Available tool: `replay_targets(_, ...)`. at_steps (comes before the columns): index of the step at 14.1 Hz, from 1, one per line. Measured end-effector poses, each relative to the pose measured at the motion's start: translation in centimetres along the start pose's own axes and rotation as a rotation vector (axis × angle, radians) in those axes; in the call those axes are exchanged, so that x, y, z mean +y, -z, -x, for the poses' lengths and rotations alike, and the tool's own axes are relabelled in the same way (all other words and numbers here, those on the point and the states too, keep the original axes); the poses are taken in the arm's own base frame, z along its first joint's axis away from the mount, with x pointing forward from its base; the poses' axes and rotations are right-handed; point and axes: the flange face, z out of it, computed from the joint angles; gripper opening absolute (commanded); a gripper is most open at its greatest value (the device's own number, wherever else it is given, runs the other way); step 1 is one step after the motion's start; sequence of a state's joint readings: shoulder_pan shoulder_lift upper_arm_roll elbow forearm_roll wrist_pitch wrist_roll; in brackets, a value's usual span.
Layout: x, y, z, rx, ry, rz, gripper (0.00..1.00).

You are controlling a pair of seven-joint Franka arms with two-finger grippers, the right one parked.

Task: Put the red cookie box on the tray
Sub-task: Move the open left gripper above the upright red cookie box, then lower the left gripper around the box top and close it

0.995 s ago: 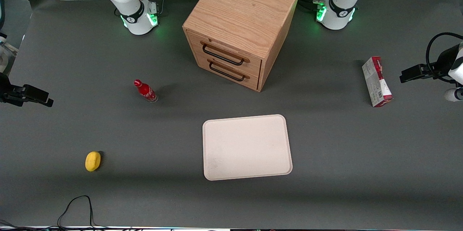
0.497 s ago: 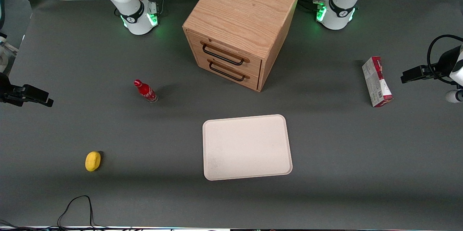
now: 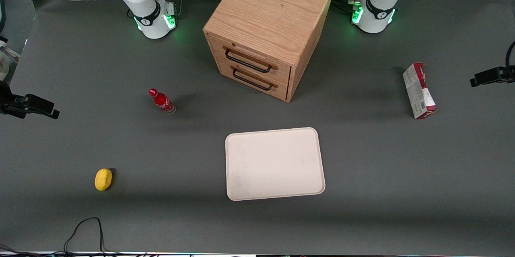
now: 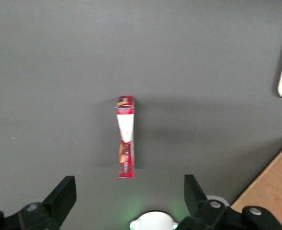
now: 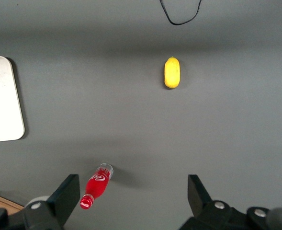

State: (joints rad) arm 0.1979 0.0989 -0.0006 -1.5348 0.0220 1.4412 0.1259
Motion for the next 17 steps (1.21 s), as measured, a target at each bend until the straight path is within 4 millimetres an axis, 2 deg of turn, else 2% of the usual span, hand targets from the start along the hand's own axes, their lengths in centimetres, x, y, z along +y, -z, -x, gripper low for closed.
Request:
replay_targets(3, -3.1, 0.3, 1.0, -0.024, -0.021, 0.011, 1.00)
replay_targets(7, -2.8, 0.1, 1.1, -0.038, -0.029, 0.012, 1.00)
replay_targets(9, -2.8, -0.9, 0.9, -0.055, -0.028, 0.014, 1.00)
replay_targets(12, -2.8, -4.8, 0.1, -0.052, -0.025, 0.012, 1.00)
replay_targets(17, -2.3, -14.9, 0.3, -0.051, -0.011, 0.011, 1.00)
